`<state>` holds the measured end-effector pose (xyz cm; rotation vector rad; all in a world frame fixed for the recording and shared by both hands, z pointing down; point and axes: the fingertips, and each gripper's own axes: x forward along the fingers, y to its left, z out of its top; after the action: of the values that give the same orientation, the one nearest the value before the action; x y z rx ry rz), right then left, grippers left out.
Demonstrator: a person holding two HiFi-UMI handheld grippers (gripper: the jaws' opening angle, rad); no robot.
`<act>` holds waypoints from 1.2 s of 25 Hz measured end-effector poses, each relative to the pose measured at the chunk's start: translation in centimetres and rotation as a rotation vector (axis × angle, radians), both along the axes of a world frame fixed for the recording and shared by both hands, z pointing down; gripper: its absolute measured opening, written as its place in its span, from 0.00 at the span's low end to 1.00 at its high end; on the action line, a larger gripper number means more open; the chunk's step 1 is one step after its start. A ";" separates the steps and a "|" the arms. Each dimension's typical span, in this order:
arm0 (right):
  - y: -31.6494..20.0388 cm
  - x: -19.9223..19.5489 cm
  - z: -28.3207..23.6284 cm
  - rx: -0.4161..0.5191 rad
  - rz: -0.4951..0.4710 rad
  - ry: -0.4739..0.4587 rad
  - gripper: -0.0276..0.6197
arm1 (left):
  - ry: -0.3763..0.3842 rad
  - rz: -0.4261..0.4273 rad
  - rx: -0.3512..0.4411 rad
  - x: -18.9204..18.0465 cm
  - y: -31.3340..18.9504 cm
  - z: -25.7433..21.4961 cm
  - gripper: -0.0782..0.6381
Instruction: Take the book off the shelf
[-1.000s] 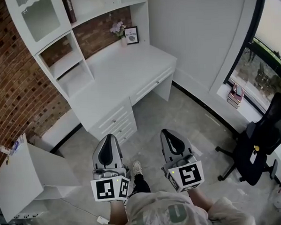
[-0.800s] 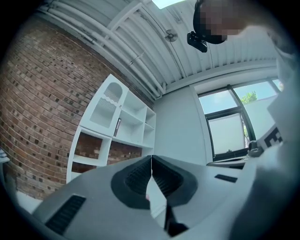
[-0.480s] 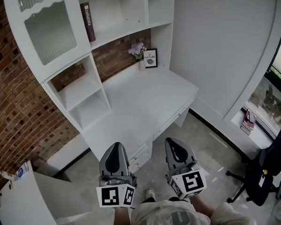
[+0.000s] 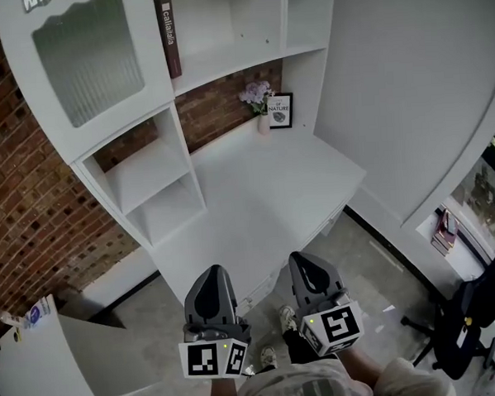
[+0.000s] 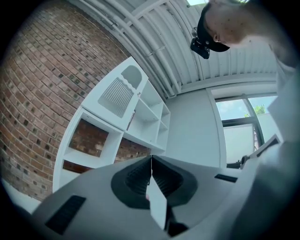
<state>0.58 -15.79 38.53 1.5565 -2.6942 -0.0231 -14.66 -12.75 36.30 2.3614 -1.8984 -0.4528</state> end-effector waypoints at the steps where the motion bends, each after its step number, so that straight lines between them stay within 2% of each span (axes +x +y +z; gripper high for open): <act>1: -0.7 -0.4 0.1 0.005 -0.015 -0.003 0.07 | -0.002 -0.009 -0.003 -0.1 -0.4 0.1 0.13; 8: -7.6 -1.2 -1.2 0.067 -0.110 -0.035 0.07 | -0.049 -0.108 0.028 -0.5 -5.8 -1.1 0.13; 17: -15.5 2.1 -3.2 0.107 -0.140 -0.074 0.07 | -0.061 -0.190 0.048 0.6 -13.7 -3.2 0.13; 21: -18.0 2.6 -2.8 0.087 -0.147 -0.089 0.07 | -0.088 -0.184 0.047 1.6 -15.7 -3.6 0.13; 30: -20.0 -0.9 -3.7 0.081 -0.179 -0.129 0.07 | -0.097 -0.155 0.081 0.1 -17.4 -5.4 0.13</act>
<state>-0.34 -35.81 34.78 1.3754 -2.9611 -0.0382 -14.59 -30.15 30.92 2.3355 -2.1563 -0.4415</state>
